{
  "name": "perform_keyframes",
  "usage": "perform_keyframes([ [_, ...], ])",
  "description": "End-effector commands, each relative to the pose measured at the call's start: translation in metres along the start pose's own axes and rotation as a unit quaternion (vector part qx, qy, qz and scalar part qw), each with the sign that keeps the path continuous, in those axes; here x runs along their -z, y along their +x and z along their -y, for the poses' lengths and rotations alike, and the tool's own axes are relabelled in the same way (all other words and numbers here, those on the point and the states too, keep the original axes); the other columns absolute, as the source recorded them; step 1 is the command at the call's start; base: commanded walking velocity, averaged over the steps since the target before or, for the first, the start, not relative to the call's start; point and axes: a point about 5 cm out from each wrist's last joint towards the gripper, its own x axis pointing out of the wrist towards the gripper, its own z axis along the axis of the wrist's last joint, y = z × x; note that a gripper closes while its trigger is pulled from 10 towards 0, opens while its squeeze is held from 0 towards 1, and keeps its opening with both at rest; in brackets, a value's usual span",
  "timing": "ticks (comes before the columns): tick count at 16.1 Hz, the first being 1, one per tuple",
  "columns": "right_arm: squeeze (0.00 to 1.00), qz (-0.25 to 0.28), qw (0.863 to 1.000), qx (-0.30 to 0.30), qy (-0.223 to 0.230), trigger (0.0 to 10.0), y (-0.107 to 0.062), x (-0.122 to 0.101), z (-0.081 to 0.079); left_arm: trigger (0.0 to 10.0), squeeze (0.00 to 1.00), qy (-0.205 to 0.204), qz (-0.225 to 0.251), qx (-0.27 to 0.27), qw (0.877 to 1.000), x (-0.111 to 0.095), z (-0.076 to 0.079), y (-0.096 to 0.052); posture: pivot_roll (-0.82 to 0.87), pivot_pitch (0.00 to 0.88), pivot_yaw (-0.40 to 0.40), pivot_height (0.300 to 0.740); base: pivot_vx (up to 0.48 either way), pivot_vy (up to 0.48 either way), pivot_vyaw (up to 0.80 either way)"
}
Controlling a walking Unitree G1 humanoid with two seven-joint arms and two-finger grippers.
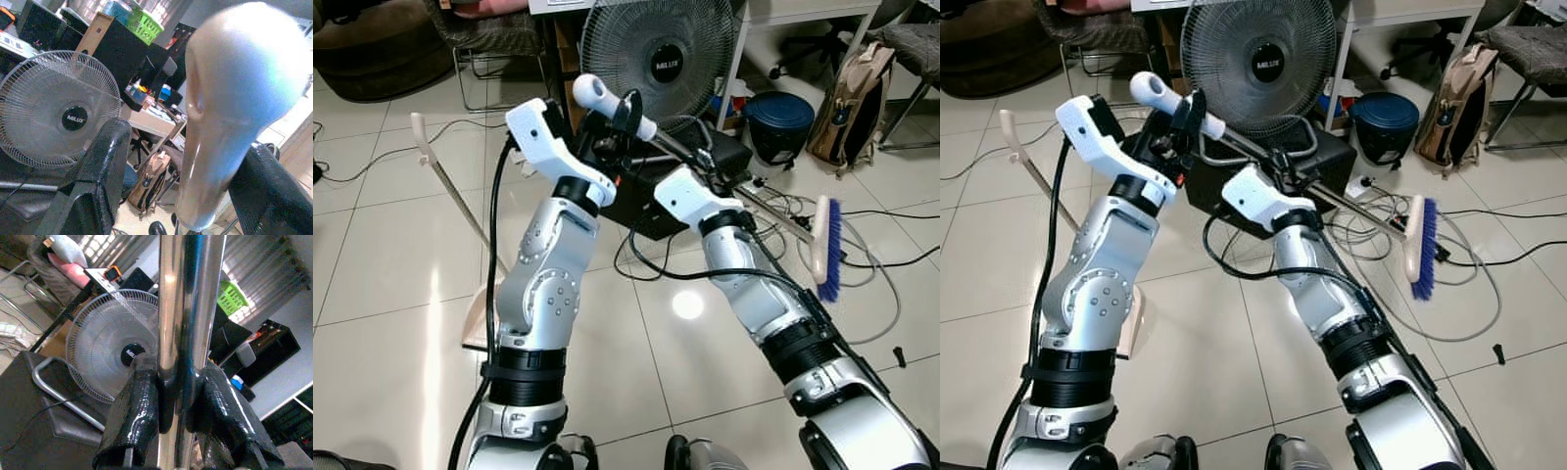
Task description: Sweep floor
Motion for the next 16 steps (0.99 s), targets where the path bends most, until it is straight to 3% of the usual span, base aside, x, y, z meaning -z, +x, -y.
perform_keyframes([
  [1, 0.0, 0.033, 0.999, -0.001, -0.006, 10.0, 0.0055, -0.0121, 0.0028, 10.0, 0.0, -0.023, 0.007, 0.006, 1.0, 0.0033, 0.0098, 0.0034, -0.01, 0.125, 0.038, 0.74, 0.0, 0.0, 0.0],
  [11, 0.0, 0.037, 0.999, -0.003, -0.005, 10.0, 0.0055, -0.0131, 0.0027, 10.0, 0.0, -0.019, 0.03, -0.027, 0.999, -0.0016, 0.0008, 0.0048, -0.01, 0.127, 0.038, 0.74, 0.0, 0.0, 0.0],
  [12, 0.0, 0.037, 0.999, -0.003, -0.005, 10.0, 0.0054, -0.0131, 0.0027, 0.0, 0.0, -0.022, 0.029, -0.023, 0.999, -0.0008, 0.0015, 0.0047, -0.01, 0.128, 0.037, 0.74, 0.0, 0.0, 0.0],
  [16, 0.0, 0.037, 0.999, -0.002, -0.005, 10.0, 0.0051, -0.0128, 0.0029, 0.0, 0.0, -0.028, 0.029, -0.02, 0.999, 0.0003, 0.0017, 0.0041, -0.01, 0.128, 0.037, 0.74, 0.0, 0.0, 0.0],
])
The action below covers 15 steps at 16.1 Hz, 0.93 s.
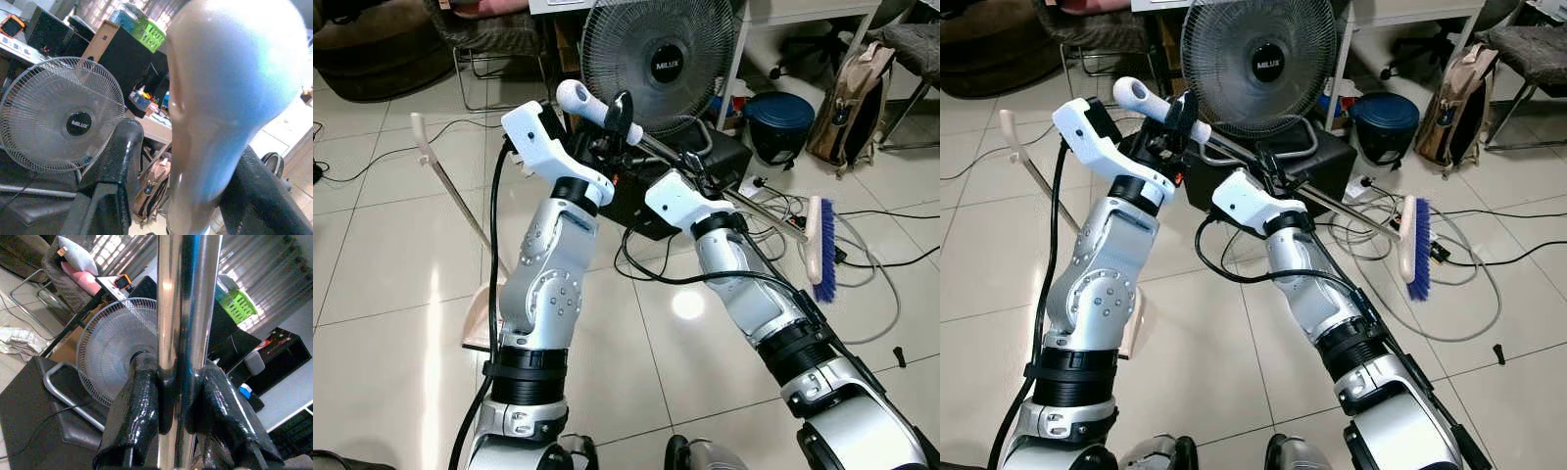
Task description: Sweep floor
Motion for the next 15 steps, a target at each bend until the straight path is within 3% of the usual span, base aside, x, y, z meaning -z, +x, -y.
perform_keyframes([
  [1, 0.0, 0.022, 1.0, 0.015, -0.007, 10.0, 0.006, -0.008, 0.008, 0.0, 0.0, -0.023, 0.008, -0.006, 1.0, 0.002, 0.005, 0.004, -0.01, 0.128, 0.038, 0.74, 0.0, 0.0, 0.0],
  [12, 0.0, 0.023, 1.0, 0.009, 0.014, 10.0, 0.005, -0.008, 0.007, 0.0, 0.0, -0.014, 0.04, -0.026, 0.999, -0.006, -0.001, 0.005, -0.01, 0.126, 0.038, 0.74, 0.0, 0.0, 0.0],
  [13, 0.42, 0.028, 0.999, 0.004, 0.033, 10.0, 0.005, -0.009, 0.007, 0.0, 0.0, -0.012, 0.044, -0.026, 0.999, -0.007, -0.001, 0.005, -0.01, 0.126, 0.038, 0.74, 0.0, 0.0, 0.0],
  [14, 0.95, 0.032, 0.998, 0.001, 0.047, 10.0, 0.004, -0.011, 0.007, 0.0, 0.0, -0.011, 0.046, -0.027, 0.999, -0.008, -0.001, 0.006, -0.01, 0.126, 0.039, 0.74, 0.0, 0.0, 0.0],
  [15, 1.0, 0.033, 0.998, -0.003, 0.054, 10.0, 0.004, -0.011, 0.006, 0.0, 0.0, -0.01, 0.048, -0.027, 0.998, -0.008, -0.001, 0.006, -0.01, 0.126, 0.039, 0.74, 0.0, 0.0, 0.0],
])
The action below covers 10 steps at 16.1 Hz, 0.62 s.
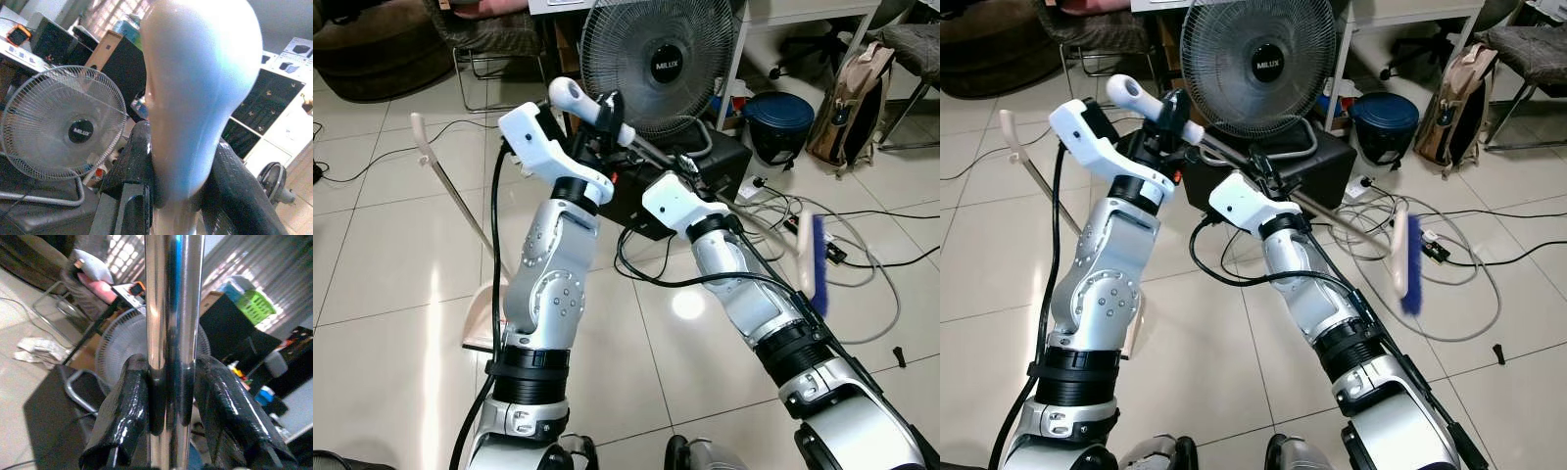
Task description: Sweep floor
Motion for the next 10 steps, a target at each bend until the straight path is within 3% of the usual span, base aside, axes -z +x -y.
perform_keyframes([
  [1, 1.0, 0.026, 0.999, 0.016, 0.032, 10.0, 0.003, -0.009, 0.01, 0.0, 0.0, -0.006, 0.027, -0.017, 0.999, -0.008, 0.001, 0.006, -0.01, 0.125, 0.04, 0.74, 0.0, 0.0, 0.0],
  [4, 1.0, 0.028, 0.993, -0.032, 0.113, 10.0, -0.001, -0.008, 0.0, 0.0, 0.0, 0.018, 0.031, -0.011, 0.999, -0.011, 0.0, 0.008, -0.01, 0.121, 0.034, 0.74, 0.0, 0.0, 0.0],
  [6, 1.0, 0.027, 0.988, -0.054, 0.141, 10.0, -0.003, -0.006, -0.004, 0.0, 0.0, 0.029, 0.036, -0.011, 0.999, -0.013, -0.002, 0.01, -0.01, 0.119, 0.033, 0.74, 0.0, 0.0, 0.0],
  [8, 1.0, 0.018, 0.972, -0.107, 0.21, 10.0, -0.008, -0.005, -0.016, 0.0, 0.0, 0.035, 0.044, -0.023, 0.998, -0.016, -0.006, 0.013, -0.01, 0.108, 0.036, 0.74, 0.0, 0.0, 0.0],
  [10, 1.0, -0.008, 0.956, -0.16, 0.248, 10.0, -0.013, -0.001, -0.031, 0.0, 0.0, 0.036, 0.047, -0.027, 0.998, -0.016, -0.004, 0.014, -0.02, 0.1, 0.043, 0.74, 0.0, 0.0, 0.0],
])
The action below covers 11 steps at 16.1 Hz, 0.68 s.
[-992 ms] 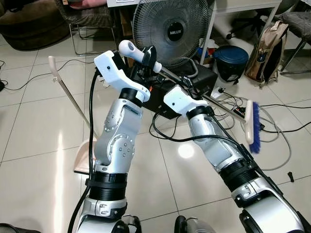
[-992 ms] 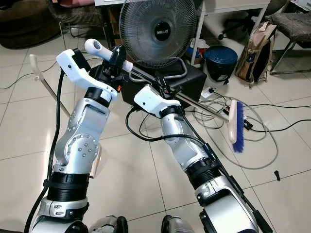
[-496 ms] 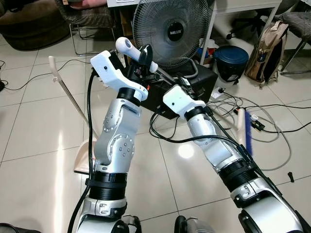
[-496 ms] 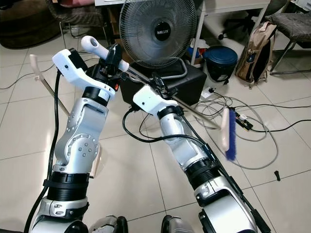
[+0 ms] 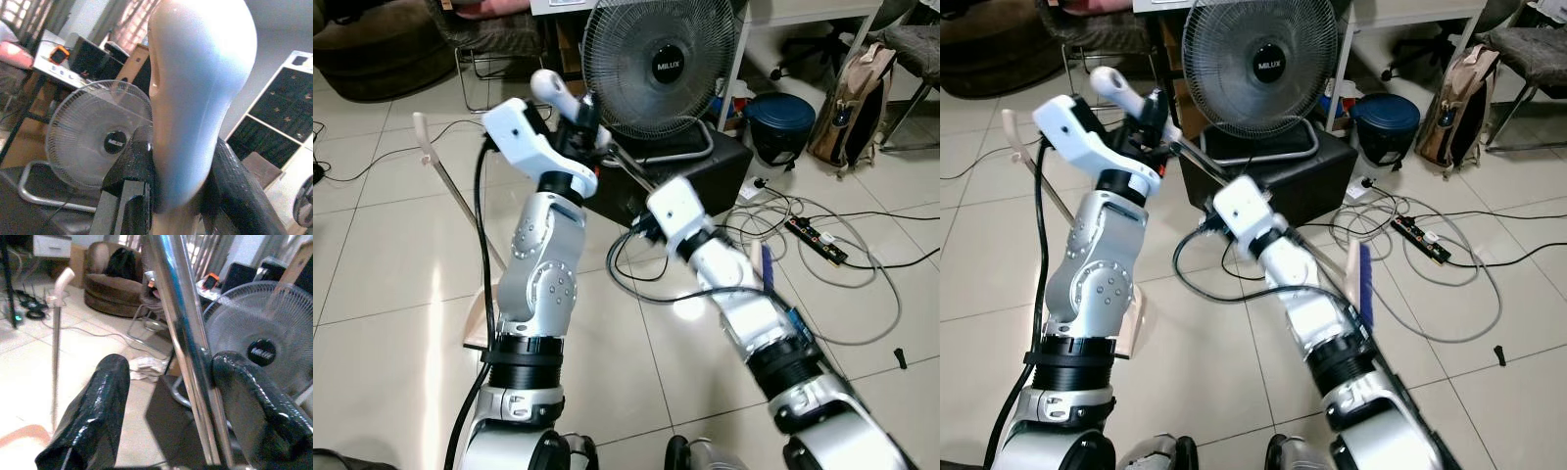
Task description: Sweep floor
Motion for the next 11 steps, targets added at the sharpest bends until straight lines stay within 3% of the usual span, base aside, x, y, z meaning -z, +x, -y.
perform_keyframes([
  [1, 0.29, -0.032, 0.998, -0.051, 0.033, 10.0, -0.003, 0.012, -0.014, 0.0, 0.0, -0.005, 0.039, 0.018, 0.999, -0.013, 0.014, 0.008, -0.02, 0.095, 0.049, 0.74, 0.0, 0.0, 0.0],
  [2, 0.0, -0.047, 0.995, -0.08, 0.046, 10.0, -0.006, 0.019, -0.021, 0.0, 0.0, -0.002, 0.041, 0.018, 0.999, -0.012, 0.015, 0.008, -0.02, 0.094, 0.05, 0.74, 0.0, 0.0, 0.0],
  [4, 0.0, -0.058, 0.992, -0.099, 0.043, 10.0, -0.011, 0.026, -0.026, 0.0, 0.0, 0.007, 0.044, 0.015, 0.999, -0.011, 0.015, 0.009, -0.03, 0.09, 0.046, 0.74, 0.0, 0.0, 0.0],
  [6, 0.0, -0.029, 0.994, -0.084, 0.058, 10.0, -0.018, 0.021, -0.021, 0.0, 0.0, 0.045, 0.049, -0.004, 0.998, -0.013, 0.006, 0.007, -0.02, 0.091, 0.027, 0.74, 0.0, 0.0, 0.0],
  [8, 0.0, 0.009, 0.997, -0.053, 0.051, 10.0, -0.023, 0.011, -0.01, 0.0, 0.0, 0.059, 0.048, -0.017, 0.997, -0.014, -0.002, 0.006, -0.02, 0.093, 0.022, 0.74, 0.0, 0.0, 0.0],
  [10, 0.0, 0.019, 1.0, 0.019, -0.004, 10.0, -0.032, 0.008, 0.012, 0.0, 0.0, 0.08, 0.044, -0.001, 0.996, -0.014, -0.003, 0.006, -0.03, 0.106, 0.017, 0.74, 0.0, 0.0, 0.0],
  [11, 0.0, 0.02, 0.999, 0.033, -0.008, 10.0, -0.035, 0.007, 0.016, 0.0, 0.0, 0.095, 0.044, 0.008, 0.994, -0.014, -0.003, 0.006, -0.03, 0.114, 0.017, 0.74, 0.0, 0.0, 0.0],
])
